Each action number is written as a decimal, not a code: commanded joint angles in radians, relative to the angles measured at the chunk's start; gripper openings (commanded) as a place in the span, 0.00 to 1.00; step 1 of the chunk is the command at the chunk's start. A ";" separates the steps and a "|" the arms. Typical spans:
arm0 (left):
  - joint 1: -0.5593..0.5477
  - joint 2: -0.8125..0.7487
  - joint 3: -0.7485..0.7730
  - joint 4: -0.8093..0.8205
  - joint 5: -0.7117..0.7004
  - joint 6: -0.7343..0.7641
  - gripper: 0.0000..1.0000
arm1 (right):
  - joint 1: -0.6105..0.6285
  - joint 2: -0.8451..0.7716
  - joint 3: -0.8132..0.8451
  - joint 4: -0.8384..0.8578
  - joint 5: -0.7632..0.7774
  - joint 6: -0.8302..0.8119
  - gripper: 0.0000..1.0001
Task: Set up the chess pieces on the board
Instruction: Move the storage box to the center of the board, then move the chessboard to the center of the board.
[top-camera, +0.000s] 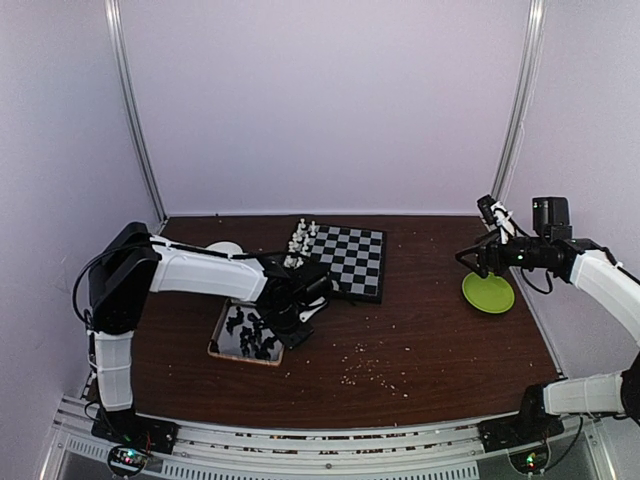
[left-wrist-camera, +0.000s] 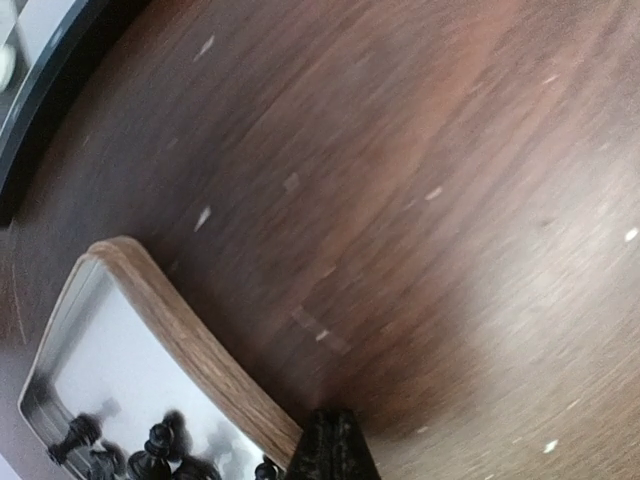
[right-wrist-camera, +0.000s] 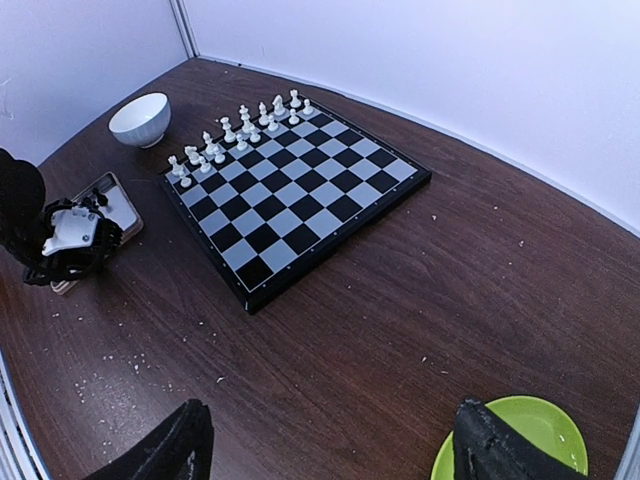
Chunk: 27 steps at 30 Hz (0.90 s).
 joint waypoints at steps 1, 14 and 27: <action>0.037 -0.053 -0.094 -0.032 -0.052 -0.038 0.00 | 0.013 0.015 0.010 0.001 -0.009 0.000 0.82; 0.101 -0.164 -0.103 0.021 -0.019 -0.038 0.00 | 0.049 0.042 0.015 0.000 0.010 -0.004 0.82; 0.255 -0.188 0.070 0.147 0.068 -0.230 0.39 | 0.077 0.057 0.013 -0.001 0.034 -0.009 0.83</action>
